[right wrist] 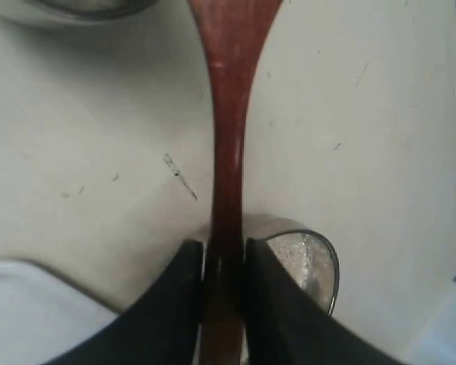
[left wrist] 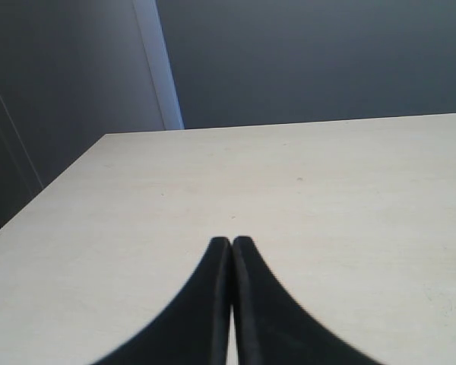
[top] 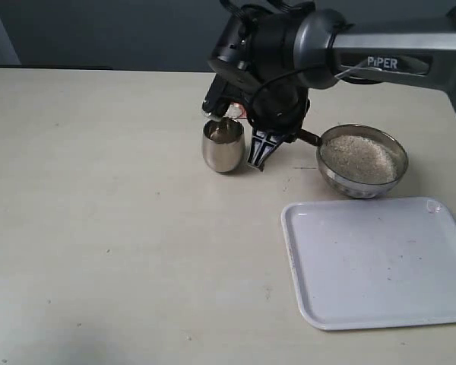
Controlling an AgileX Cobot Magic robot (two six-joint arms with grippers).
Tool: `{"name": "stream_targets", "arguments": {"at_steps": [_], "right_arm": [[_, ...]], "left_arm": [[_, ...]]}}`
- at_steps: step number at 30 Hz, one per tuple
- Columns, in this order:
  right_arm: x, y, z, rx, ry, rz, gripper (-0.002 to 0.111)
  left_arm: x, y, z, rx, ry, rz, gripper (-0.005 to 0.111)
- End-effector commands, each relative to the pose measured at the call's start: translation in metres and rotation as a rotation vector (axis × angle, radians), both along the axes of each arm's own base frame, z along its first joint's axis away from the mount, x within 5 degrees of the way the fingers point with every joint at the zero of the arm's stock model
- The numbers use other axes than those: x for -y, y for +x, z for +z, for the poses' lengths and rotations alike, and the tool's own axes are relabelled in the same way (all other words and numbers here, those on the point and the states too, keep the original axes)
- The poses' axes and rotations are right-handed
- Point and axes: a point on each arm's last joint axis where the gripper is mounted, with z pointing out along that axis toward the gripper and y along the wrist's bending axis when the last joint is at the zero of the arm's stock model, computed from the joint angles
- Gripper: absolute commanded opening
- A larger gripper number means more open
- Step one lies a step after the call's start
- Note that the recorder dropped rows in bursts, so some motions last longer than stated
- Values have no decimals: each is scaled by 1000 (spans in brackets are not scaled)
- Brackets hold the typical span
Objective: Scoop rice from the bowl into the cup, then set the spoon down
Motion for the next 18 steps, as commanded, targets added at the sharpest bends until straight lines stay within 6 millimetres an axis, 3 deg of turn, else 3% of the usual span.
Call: {"name": "stream_targets", "arguments": {"at_steps": [1,7,18], "right_arm": [[0,4,6,46,-7,9,-1],[-1,5,7,76,-3,15,-1],[-10,-12,-10,122,-61,106,-1]], "left_arm": [[0,0,2,17,-6,-5,0],[0,0,2,17,-6,-5,0],[0,0,2,17,-6,-5,0]]}}
